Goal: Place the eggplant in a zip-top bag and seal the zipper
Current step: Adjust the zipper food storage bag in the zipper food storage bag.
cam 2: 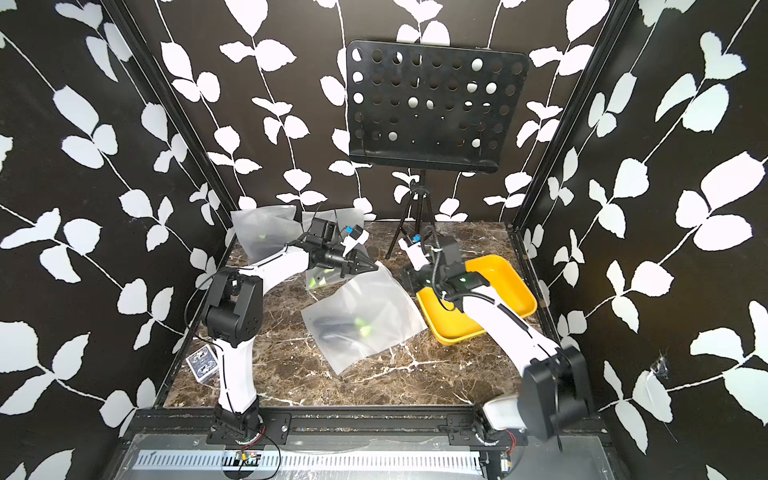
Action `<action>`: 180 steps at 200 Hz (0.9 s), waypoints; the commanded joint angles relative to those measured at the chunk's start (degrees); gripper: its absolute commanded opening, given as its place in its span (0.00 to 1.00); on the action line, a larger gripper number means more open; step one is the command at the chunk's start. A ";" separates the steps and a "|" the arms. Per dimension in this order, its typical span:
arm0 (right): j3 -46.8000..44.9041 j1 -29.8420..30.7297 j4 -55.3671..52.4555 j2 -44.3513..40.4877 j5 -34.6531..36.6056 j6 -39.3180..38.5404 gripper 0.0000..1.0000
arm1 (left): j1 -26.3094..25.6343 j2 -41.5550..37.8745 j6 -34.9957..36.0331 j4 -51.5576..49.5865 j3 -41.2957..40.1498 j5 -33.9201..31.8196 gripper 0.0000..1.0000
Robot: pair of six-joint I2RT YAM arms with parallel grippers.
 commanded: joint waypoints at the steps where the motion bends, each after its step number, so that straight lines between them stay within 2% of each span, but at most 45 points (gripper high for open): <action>1: 2.71 0.14 10.02 3.14 0.41 0.65 0.49 | 0.11 -4.27 -0.46 -0.97 -1.02 -0.09 0.00; 34: 5.89 0.40 12.18 7.45 -4.44 -0.08 0.42 | 0.11 -4.52 -1.20 -0.17 -0.99 0.29 0.00; 71: 5.31 0.34 9.97 8.18 -11.01 -3.86 0.41 | 0.10 -4.85 -1.39 -0.05 -0.94 0.02 0.00; 126: 6.71 0.28 8.51 11.78 -11.64 -6.57 0.41 | 0.04 -5.35 -0.32 -1.35 -1.54 0.53 0.00; 180: 8.15 0.28 8.43 12.82 -13.65 -7.24 0.35 | 0.05 -5.37 -0.72 -0.96 -1.45 0.99 0.00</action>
